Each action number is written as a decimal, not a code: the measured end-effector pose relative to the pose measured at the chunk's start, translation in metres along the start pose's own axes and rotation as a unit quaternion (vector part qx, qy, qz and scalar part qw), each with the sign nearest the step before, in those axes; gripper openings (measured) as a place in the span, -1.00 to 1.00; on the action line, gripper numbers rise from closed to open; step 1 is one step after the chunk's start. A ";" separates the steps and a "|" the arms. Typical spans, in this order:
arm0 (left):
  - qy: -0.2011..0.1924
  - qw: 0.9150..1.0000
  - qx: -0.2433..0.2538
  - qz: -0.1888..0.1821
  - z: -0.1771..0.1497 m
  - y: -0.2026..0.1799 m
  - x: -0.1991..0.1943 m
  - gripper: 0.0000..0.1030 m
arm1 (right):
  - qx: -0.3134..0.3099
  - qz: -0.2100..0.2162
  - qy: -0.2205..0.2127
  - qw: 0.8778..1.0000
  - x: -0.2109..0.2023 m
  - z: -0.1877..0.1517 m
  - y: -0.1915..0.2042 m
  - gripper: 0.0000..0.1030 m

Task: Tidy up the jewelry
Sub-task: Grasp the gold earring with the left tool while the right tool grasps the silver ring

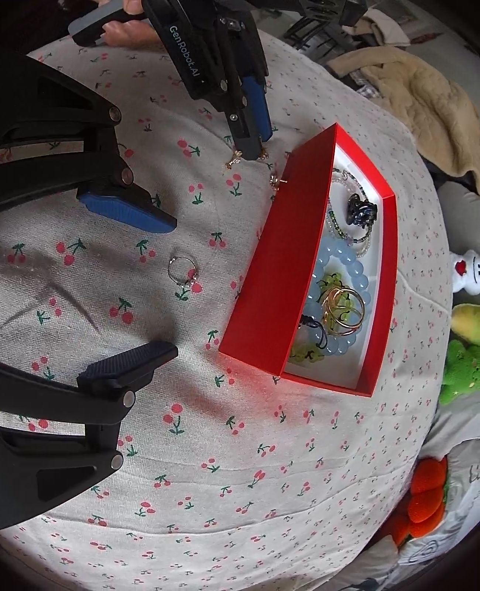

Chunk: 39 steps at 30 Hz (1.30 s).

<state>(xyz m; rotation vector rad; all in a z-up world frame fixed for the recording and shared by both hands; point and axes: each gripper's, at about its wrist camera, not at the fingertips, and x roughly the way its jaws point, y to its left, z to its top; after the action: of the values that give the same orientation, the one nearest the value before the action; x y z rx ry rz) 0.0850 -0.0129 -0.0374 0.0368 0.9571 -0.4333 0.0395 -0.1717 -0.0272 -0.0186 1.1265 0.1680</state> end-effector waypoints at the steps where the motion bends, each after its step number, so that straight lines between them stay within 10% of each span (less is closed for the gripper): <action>1: 0.001 1.000 0.005 0.003 0.000 -0.002 0.000 -0.65 | 0.000 0.000 -0.001 1.000 0.000 0.000 0.000 0.25; 12: -0.003 1.000 0.015 0.011 0.001 -0.005 -0.010 -0.75 | -0.001 0.001 -0.010 1.000 -0.002 -0.001 -0.001 0.22; 28: 0.014 1.000 -0.003 0.021 -0.014 0.006 -0.020 -0.75 | -0.051 0.006 -0.005 0.999 0.002 0.006 0.012 -0.59; 39: 0.021 0.999 -0.005 0.027 -0.021 0.006 -0.028 -0.75 | -0.051 -0.003 0.000 0.999 0.002 0.007 0.016 -0.60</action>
<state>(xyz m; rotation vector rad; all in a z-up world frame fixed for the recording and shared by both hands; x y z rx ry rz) 0.0569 0.0068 -0.0282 0.0630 0.9968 -0.3791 0.0448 -0.1547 -0.0246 -0.1124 1.1178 0.2194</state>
